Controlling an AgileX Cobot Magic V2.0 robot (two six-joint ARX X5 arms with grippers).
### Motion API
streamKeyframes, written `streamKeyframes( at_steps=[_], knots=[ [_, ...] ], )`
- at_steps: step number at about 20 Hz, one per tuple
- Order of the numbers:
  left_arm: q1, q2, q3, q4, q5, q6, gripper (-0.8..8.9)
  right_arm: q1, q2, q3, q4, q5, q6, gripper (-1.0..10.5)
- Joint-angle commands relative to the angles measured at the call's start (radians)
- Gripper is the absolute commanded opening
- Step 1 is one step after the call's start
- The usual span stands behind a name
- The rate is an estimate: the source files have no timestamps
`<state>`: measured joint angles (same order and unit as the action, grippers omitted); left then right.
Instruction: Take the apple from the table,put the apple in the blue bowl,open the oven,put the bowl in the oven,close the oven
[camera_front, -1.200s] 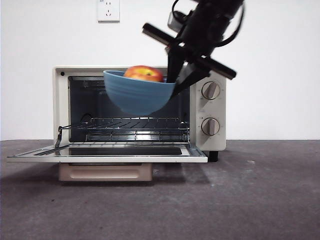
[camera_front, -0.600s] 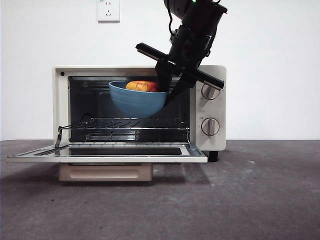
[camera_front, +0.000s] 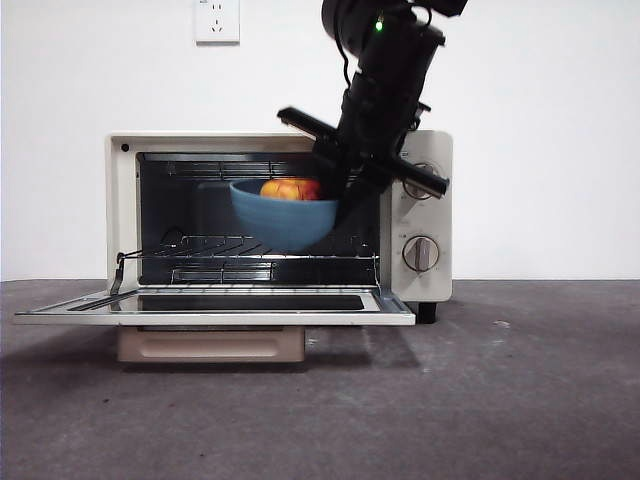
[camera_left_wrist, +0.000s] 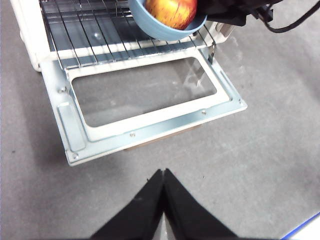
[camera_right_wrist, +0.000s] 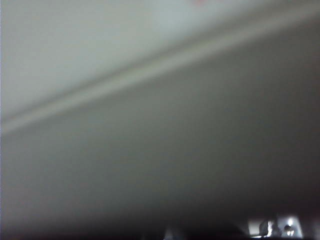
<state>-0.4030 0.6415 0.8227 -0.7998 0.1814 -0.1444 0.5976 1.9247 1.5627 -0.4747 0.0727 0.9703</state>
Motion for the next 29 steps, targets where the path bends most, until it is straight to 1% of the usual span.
streamKeyframes(
  at_steps=[1,2,5,8,10,15,17,25,29],
  knots=[
    [-0.003,0.003,0.005,0.003,0.002,0.018,0.07,0.014,0.018,0.029,0.019,0.017,0.026,0.0],
    [-0.003,0.003,0.005,0.003,0.002,0.02,0.07,0.017,0.018,0.029,0.022,0.035,0.026,0.0],
    [-0.003,0.003,0.005,0.003,0.002,0.02,0.07,0.022,0.018,0.029,0.026,0.037,0.025,0.2],
    [-0.003,0.003,0.005,0.003,0.002,0.021,0.07,0.032,0.018,0.029,0.028,0.04,0.024,1.3],
    [-0.003,0.003,0.005,0.003,0.002,0.02,0.07,0.035,0.018,0.029,0.034,0.04,0.012,1.7],
    [-0.003,0.003,0.005,0.003,0.002,0.021,0.07,0.042,0.016,0.029,0.038,0.04,0.004,1.8],
    [-0.003,0.003,0.005,0.003,0.002,0.022,0.07,0.042,0.014,0.029,0.039,0.039,-0.014,1.8],
    [-0.003,0.003,0.005,0.006,0.002,0.024,0.07,0.045,-0.051,0.029,0.032,0.036,-0.048,1.8],
    [-0.003,0.003,0.005,0.006,0.002,0.028,0.07,0.051,-0.082,0.029,0.01,0.028,-0.082,1.8]
  ],
)
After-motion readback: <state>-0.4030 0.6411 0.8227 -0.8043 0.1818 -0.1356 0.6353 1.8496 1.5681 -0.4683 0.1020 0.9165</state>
